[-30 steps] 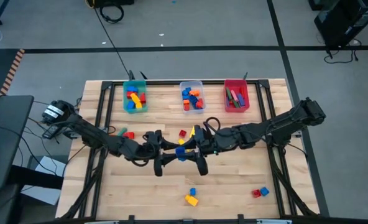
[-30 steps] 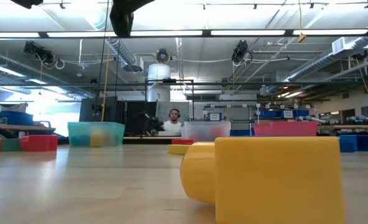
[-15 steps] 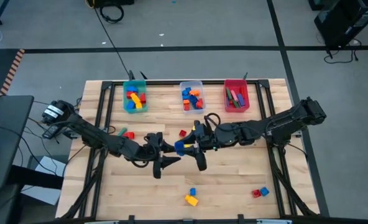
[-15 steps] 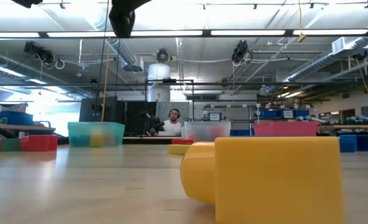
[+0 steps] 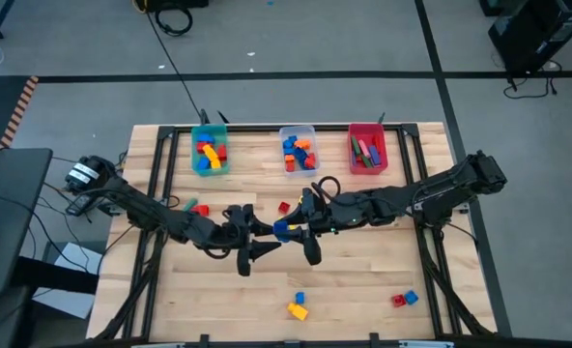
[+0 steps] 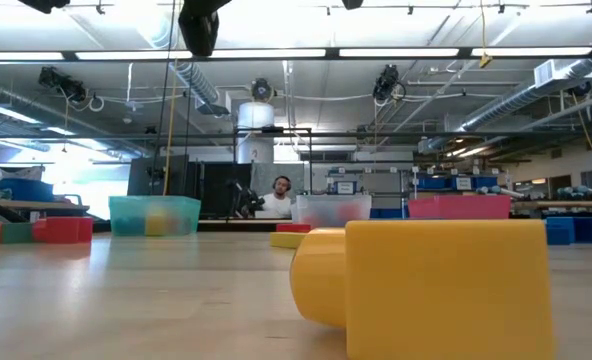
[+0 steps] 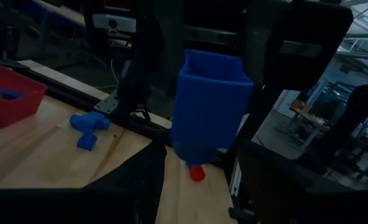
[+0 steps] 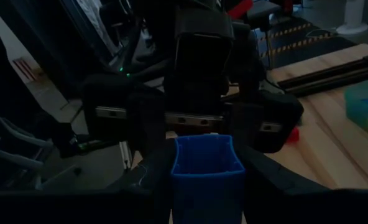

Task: Sort blocks by size
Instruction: Put the blue 1 stud game piece into the blue bin

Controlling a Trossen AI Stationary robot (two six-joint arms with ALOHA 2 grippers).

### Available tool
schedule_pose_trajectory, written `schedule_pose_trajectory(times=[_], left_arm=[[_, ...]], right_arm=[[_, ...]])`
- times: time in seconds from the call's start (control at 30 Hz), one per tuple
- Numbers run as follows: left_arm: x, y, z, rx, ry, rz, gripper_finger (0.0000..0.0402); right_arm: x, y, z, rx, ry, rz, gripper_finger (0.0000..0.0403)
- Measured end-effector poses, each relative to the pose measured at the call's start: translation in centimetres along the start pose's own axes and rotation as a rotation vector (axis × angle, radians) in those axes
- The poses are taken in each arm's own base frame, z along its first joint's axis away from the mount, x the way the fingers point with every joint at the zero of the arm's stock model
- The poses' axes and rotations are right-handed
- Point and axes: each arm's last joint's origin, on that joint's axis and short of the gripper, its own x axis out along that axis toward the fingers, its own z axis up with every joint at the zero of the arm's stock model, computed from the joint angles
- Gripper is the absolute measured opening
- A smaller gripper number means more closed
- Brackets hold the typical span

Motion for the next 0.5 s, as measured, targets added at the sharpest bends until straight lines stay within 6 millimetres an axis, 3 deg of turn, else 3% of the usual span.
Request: schedule_pose_trajectory(times=[0.5], left_arm=[[0.3, 0.5, 0.5, -0.011, -0.03, 0.007, 0.021]], right_arm=[[1.2, -0.2, -0.5, 0.008, -0.022, 0.006, 0.015]])
